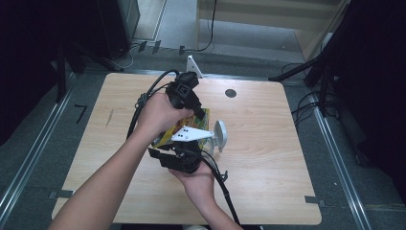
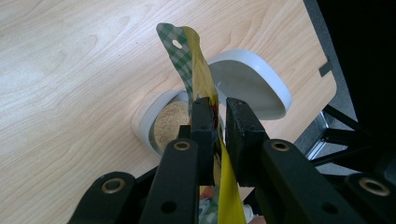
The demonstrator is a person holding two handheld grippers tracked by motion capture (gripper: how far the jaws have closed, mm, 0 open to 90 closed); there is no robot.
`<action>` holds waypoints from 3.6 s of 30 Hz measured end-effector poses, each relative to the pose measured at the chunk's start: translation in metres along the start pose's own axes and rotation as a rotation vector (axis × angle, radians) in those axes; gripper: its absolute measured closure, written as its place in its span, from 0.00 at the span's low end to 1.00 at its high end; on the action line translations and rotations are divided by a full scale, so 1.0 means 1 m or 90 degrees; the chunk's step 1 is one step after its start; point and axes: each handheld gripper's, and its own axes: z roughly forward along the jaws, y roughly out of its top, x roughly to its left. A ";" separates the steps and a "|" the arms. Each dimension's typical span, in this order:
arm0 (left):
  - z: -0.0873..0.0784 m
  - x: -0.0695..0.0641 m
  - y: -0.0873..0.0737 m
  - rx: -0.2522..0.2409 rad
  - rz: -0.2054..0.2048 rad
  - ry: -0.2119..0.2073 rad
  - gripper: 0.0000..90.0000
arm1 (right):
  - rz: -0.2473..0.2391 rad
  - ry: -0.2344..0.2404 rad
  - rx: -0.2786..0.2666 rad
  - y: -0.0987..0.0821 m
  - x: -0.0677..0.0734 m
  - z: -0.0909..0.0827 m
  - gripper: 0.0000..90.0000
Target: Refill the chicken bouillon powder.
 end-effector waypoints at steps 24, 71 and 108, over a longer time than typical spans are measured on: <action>-0.002 -0.008 -0.001 0.001 0.035 0.009 0.92 | -0.005 0.002 -0.016 0.001 0.003 0.003 0.70; -0.009 0.016 -0.052 -0.089 0.101 -0.039 0.98 | -0.058 0.017 0.038 -0.033 -0.001 -0.002 0.61; -0.012 0.043 -0.098 -0.143 0.136 -0.084 0.98 | -0.059 -0.083 0.059 -0.048 -0.041 -0.062 0.76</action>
